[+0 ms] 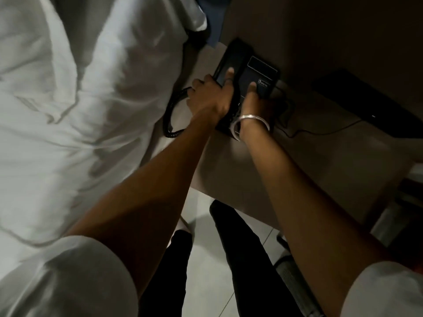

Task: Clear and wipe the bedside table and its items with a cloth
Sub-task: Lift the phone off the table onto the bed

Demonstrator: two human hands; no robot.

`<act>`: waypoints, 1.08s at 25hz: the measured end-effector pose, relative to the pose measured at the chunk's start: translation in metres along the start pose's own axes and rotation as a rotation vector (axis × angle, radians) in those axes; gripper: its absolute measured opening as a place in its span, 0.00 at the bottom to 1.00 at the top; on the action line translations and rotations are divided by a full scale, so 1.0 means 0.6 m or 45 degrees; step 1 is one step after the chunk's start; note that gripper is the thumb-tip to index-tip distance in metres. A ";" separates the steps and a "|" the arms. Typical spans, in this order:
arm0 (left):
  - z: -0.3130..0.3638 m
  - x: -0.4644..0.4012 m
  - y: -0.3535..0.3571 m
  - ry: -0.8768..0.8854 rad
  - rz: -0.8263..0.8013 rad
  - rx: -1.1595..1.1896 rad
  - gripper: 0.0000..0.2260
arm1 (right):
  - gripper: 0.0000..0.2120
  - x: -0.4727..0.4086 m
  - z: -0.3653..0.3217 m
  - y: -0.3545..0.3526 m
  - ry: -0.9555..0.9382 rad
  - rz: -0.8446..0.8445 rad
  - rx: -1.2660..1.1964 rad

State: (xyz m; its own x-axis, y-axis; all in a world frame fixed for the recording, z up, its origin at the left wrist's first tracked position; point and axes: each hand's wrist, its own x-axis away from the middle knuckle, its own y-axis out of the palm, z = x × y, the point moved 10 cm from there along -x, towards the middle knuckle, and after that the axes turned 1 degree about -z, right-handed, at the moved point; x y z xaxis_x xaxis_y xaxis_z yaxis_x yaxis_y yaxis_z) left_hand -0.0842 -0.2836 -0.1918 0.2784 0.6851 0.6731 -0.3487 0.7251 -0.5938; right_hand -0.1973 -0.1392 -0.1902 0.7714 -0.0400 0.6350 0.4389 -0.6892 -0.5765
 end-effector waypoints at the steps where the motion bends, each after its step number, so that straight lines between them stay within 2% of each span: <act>1: -0.003 0.005 0.003 -0.063 0.017 0.021 0.38 | 0.43 -0.002 -0.001 -0.002 0.017 0.019 0.018; 5: -0.047 0.078 -0.004 -0.181 0.059 0.095 0.41 | 0.42 0.017 -0.001 -0.025 0.001 -0.006 0.088; 9: -0.111 0.204 -0.058 -0.155 0.130 0.146 0.41 | 0.30 0.129 0.018 -0.068 -0.134 -0.175 0.177; 13: -0.169 0.350 -0.190 -0.020 0.477 0.508 0.27 | 0.18 0.313 -0.015 -0.077 -0.499 -0.306 0.000; 16: -0.247 0.429 -0.321 0.031 0.812 0.673 0.28 | 0.17 0.457 -0.082 -0.005 -0.824 -0.487 0.067; 19: -0.362 0.469 -0.430 -0.071 1.066 0.914 0.28 | 0.14 0.603 -0.140 0.118 -1.071 -0.707 0.123; 22: -0.455 0.453 -0.518 -0.121 1.215 1.019 0.26 | 0.14 0.720 -0.189 0.248 -1.281 -0.867 0.288; 24: -0.512 0.418 -0.565 -0.183 1.271 1.031 0.25 | 0.14 0.761 -0.215 0.335 -1.389 -0.876 0.413; 27: -0.561 0.337 -0.596 -0.385 1.121 0.981 0.30 | 0.11 0.780 -0.241 0.423 -1.463 -0.822 0.635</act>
State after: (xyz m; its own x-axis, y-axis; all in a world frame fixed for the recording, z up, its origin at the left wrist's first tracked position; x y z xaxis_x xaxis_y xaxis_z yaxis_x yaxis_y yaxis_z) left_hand 0.3981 -0.3811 0.0083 -0.5076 0.8051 0.3068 -0.7842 -0.2843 -0.5515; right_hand 0.2083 -0.4377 0.0350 0.2085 0.9517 0.2253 0.7829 -0.0244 -0.6216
